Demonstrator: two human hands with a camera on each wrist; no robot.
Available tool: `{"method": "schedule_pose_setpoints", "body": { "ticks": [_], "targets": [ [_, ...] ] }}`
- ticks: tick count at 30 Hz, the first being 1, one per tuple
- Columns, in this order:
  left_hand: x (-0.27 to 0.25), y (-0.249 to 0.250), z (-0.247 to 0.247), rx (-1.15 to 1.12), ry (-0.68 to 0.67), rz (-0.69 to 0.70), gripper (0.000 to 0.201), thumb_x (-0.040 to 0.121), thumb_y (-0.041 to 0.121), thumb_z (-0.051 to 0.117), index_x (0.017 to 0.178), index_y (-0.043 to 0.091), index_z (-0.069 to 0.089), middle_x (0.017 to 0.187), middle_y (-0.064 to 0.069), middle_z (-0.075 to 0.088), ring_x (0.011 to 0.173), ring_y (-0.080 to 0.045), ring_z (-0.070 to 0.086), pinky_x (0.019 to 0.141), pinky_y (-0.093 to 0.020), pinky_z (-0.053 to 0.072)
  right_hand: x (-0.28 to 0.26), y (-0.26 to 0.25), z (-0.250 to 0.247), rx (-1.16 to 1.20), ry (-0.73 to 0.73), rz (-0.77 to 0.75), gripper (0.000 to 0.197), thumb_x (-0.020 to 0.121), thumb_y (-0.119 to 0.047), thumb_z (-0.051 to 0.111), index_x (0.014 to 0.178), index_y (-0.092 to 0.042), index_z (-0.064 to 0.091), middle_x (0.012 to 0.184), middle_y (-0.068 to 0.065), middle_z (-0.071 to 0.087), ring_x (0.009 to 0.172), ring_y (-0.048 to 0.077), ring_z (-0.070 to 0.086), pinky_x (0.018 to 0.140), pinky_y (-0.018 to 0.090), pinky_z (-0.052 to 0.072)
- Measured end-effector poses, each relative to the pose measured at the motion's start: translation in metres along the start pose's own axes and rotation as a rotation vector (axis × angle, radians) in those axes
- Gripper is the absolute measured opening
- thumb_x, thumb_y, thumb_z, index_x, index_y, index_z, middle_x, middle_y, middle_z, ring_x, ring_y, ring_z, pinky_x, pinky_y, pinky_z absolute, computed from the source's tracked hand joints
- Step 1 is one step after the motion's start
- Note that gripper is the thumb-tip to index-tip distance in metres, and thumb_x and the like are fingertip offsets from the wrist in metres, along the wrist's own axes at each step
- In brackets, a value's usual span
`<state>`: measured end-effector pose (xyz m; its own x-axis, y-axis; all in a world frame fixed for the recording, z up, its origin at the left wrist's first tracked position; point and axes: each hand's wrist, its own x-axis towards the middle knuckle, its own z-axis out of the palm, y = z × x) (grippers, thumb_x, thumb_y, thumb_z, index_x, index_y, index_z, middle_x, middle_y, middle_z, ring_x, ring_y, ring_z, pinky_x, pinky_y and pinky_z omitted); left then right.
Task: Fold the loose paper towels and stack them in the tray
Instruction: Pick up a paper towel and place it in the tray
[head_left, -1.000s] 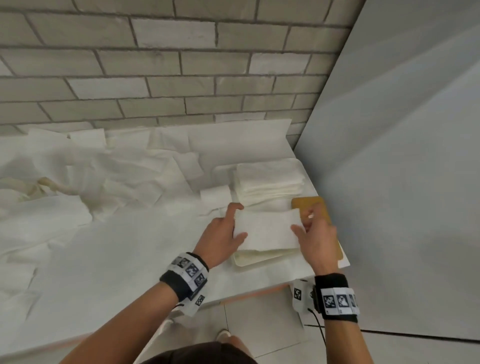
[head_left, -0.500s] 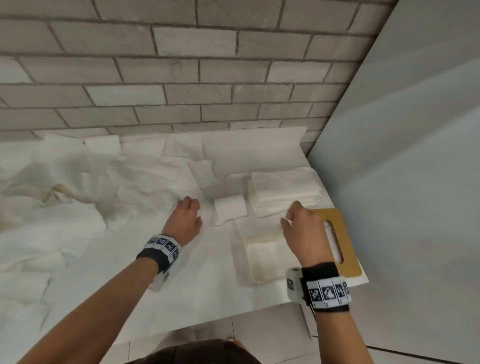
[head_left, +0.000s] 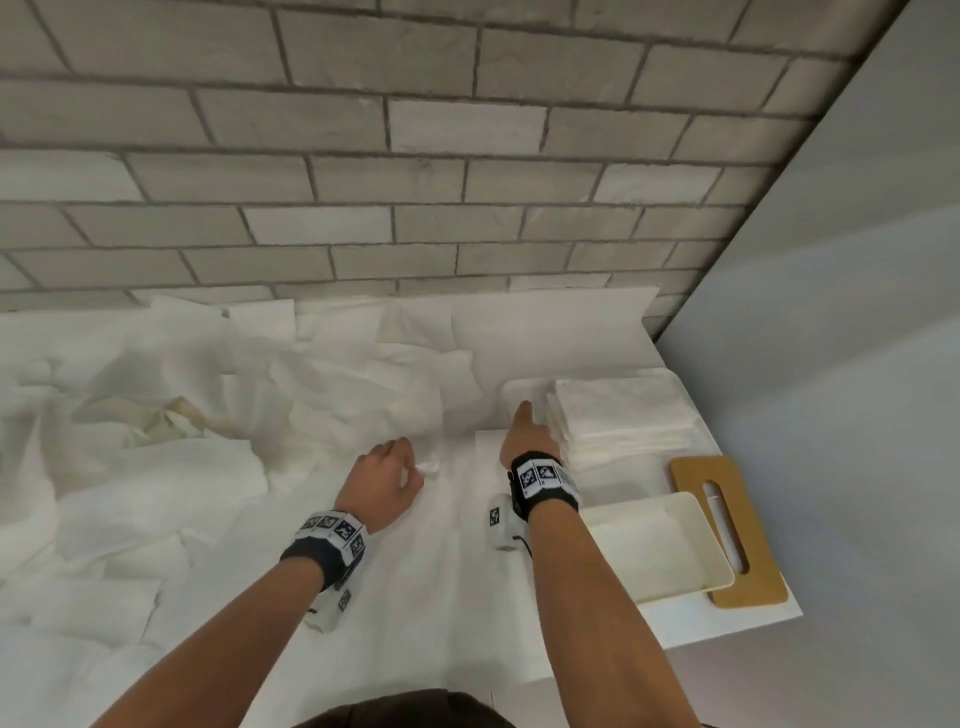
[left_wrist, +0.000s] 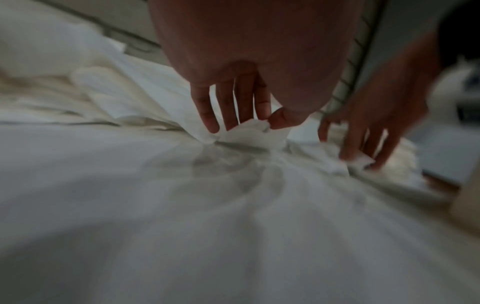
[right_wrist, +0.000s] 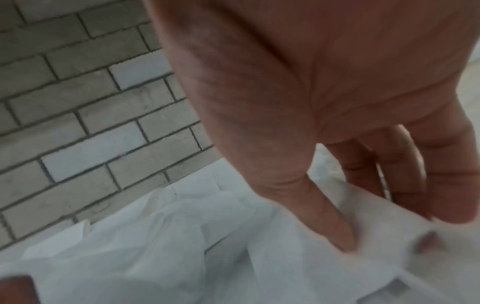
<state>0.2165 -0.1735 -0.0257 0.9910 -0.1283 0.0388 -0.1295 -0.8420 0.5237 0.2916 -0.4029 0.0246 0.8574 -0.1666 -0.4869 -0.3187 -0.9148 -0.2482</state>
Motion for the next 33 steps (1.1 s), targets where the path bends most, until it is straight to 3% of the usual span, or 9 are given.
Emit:
{"method": "schedule_pose_setpoints", "body": {
  "ticks": [3, 6, 8, 11, 14, 18, 21, 26, 33],
  "targets": [
    [0.001, 0.0, -0.032, -0.238, 0.138, -0.077, 0.017, 0.096, 0.011, 0.066, 0.097, 0.014, 0.049, 0.079, 0.009, 0.059, 0.07, -0.004, 0.058, 0.061, -0.018, 0.04, 0.003, -0.001, 0.0, 0.057, 0.073, -0.053, 0.068, 0.102, -0.006, 0.05, 0.163, -0.022, 0.026, 0.134, 0.018, 0.065, 0.122, 0.037, 0.066, 0.094, 0.043, 0.057],
    [0.011, 0.005, -0.062, -0.331, 0.26, -0.047, 0.019, 0.102, 0.005, 0.061, 0.109, 0.009, 0.043, 0.091, -0.001, 0.057, 0.075, -0.021, 0.059, 0.067, -0.027, 0.041, -0.011, -0.008, -0.025, 0.262, 0.209, -0.19, 0.031, 0.096, -0.006, 0.067, 0.117, -0.02, 0.05, 0.078, 0.002, 0.059, 0.081, 0.028, 0.064, 0.07, 0.033, 0.048],
    [0.018, 0.007, -0.078, -0.35, 0.276, -0.017, 0.023, 0.104, 0.009, 0.062, 0.113, 0.008, 0.041, 0.095, 0.0, 0.054, 0.081, -0.021, 0.054, 0.072, -0.026, 0.04, -0.034, -0.014, -0.048, 0.426, 0.315, -0.318, 0.024, 0.092, -0.011, 0.077, 0.097, -0.021, 0.057, 0.068, -0.004, 0.056, 0.065, 0.017, 0.06, 0.064, 0.025, 0.044],
    [0.023, 0.011, -0.095, -0.339, 0.201, 0.017, 0.03, 0.103, 0.017, 0.067, 0.117, 0.019, 0.04, 0.094, -0.003, 0.057, 0.083, -0.02, 0.056, 0.072, -0.024, 0.045, -0.079, -0.019, -0.086, 0.66, 0.304, -0.513, 0.015, 0.087, -0.016, 0.085, 0.087, -0.025, 0.073, 0.081, -0.01, 0.072, 0.077, 0.005, 0.068, 0.072, 0.012, 0.048],
    [0.02, 0.021, -0.105, -0.339, 0.115, -0.002, 0.039, 0.099, 0.021, 0.074, 0.123, 0.023, 0.044, 0.09, -0.004, 0.061, 0.085, -0.011, 0.06, 0.07, -0.01, 0.045, -0.13, -0.006, -0.117, 0.823, 0.015, -0.664, 0.009, 0.094, -0.011, 0.082, 0.097, -0.018, 0.079, 0.107, -0.01, 0.078, 0.093, 0.018, 0.067, 0.094, 0.022, 0.05],
    [0.015, 0.036, -0.102, -0.259, 0.068, 0.008, 0.055, 0.09, 0.009, 0.079, 0.135, 0.021, 0.049, 0.093, -0.005, 0.066, 0.075, -0.002, 0.063, 0.067, -0.015, 0.047, -0.168, 0.049, -0.134, 0.727, -0.157, -0.7, 0.012, 0.094, -0.018, 0.084, 0.093, -0.009, 0.076, 0.099, 0.001, 0.077, 0.098, 0.013, 0.069, 0.102, 0.022, 0.048],
    [0.011, 0.052, -0.098, -0.212, 0.049, -0.075, 0.036, 0.093, 0.022, 0.079, 0.126, 0.021, 0.066, 0.097, -0.001, 0.072, 0.081, -0.014, 0.068, 0.08, -0.033, 0.054, -0.161, 0.105, -0.127, 0.479, -0.126, -0.605, 0.03, 0.085, -0.032, 0.092, 0.08, -0.016, 0.067, 0.085, -0.011, 0.071, 0.088, 0.006, 0.066, 0.101, 0.02, 0.046],
    [-0.003, 0.102, -0.094, -0.164, 0.01, -0.084, 0.011, 0.096, 0.032, 0.074, 0.097, 0.021, 0.072, 0.08, 0.0, 0.073, 0.08, -0.026, 0.065, 0.078, -0.037, 0.049, -0.12, 0.19, -0.098, 0.193, -0.057, -0.485, 0.029, 0.081, -0.028, 0.094, 0.081, -0.03, 0.065, 0.085, -0.02, 0.069, 0.084, 0.003, 0.064, 0.083, 0.031, 0.051],
    [-0.022, 0.201, -0.085, -0.224, 0.002, 0.071, 0.01, 0.098, 0.035, 0.07, 0.1, 0.033, 0.06, 0.082, 0.018, 0.064, 0.09, -0.023, 0.06, 0.073, -0.035, 0.042, -0.072, 0.242, -0.064, -0.143, -0.126, -0.411, 0.032, 0.089, -0.011, 0.081, 0.093, -0.036, 0.062, 0.116, 0.003, 0.057, 0.101, 0.024, 0.059, 0.08, 0.031, 0.047]
  ]
}}
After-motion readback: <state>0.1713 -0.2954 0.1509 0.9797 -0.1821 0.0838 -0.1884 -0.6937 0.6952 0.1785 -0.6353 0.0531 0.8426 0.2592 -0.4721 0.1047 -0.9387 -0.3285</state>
